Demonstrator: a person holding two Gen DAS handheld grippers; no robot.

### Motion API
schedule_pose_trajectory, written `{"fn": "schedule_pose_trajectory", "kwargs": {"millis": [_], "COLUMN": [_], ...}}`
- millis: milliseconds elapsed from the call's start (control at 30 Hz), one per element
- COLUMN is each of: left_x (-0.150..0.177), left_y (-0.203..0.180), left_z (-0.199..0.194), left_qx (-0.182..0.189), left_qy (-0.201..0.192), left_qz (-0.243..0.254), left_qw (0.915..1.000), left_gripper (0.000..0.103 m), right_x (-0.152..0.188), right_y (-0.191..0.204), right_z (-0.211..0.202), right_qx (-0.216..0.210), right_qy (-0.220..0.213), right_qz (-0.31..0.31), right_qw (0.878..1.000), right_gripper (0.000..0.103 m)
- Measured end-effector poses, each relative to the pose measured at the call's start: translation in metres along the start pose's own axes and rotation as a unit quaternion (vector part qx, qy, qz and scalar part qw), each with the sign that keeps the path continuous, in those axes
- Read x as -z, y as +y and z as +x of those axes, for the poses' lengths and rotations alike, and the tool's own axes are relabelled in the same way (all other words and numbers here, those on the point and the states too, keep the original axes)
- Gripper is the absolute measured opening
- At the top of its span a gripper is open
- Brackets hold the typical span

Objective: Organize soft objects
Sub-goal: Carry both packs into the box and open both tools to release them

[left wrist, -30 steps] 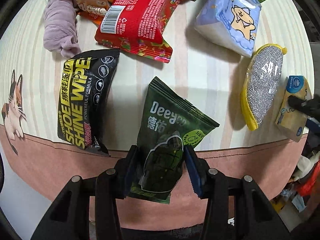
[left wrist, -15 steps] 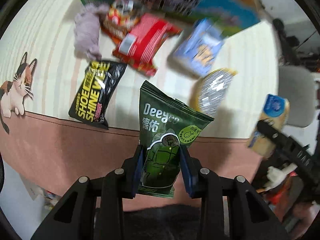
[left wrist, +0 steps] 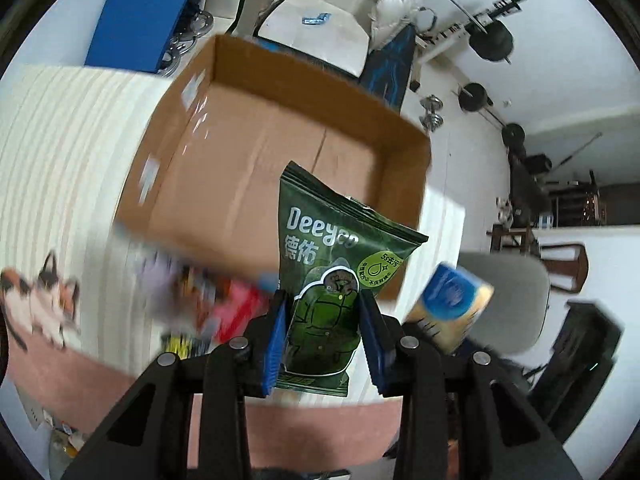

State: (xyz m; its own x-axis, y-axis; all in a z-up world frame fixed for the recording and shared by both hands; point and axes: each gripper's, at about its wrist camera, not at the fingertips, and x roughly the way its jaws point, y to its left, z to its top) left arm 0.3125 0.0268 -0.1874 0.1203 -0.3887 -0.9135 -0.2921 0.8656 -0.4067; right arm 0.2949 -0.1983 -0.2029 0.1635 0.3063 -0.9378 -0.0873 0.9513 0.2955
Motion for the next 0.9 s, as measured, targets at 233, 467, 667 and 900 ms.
{"fn": "schedule_pose_trajectory", "kwargs": {"millis": [233,467,667,900], "left_x": [-0.111,-0.159,-0.166,-0.164], "left_y": [0.017,0.025,0.021,0.006], "left_z": [0.079,0.154,0.184,0.181], "left_qx": [0.018,0.010,0.018,-0.019], "left_qy": [0.058,0.121,0.151,0.151], "left_qz": [-0.034,-0.036,-0.030,-0.002], "left_qw": [0.9976,0.9920,0.9880,0.9883], "left_gripper": [0.032,0.032,0.032,0.045], "right_x": [-0.091,-0.126,-0.136,-0.134], "right_y": [-0.004,-0.012,-0.019,-0.012], "right_z": [0.093,0.161,0.187,0.194], "right_qx": [0.030,0.064,0.097,0.111], "right_qy": [0.045,0.070,0.087,0.093], "right_qz": [0.003,0.000,-0.020,-0.021], "right_qw": [0.999,0.995,0.991,0.989], "right_gripper": [0.065,0.065,0.065,0.070]}}
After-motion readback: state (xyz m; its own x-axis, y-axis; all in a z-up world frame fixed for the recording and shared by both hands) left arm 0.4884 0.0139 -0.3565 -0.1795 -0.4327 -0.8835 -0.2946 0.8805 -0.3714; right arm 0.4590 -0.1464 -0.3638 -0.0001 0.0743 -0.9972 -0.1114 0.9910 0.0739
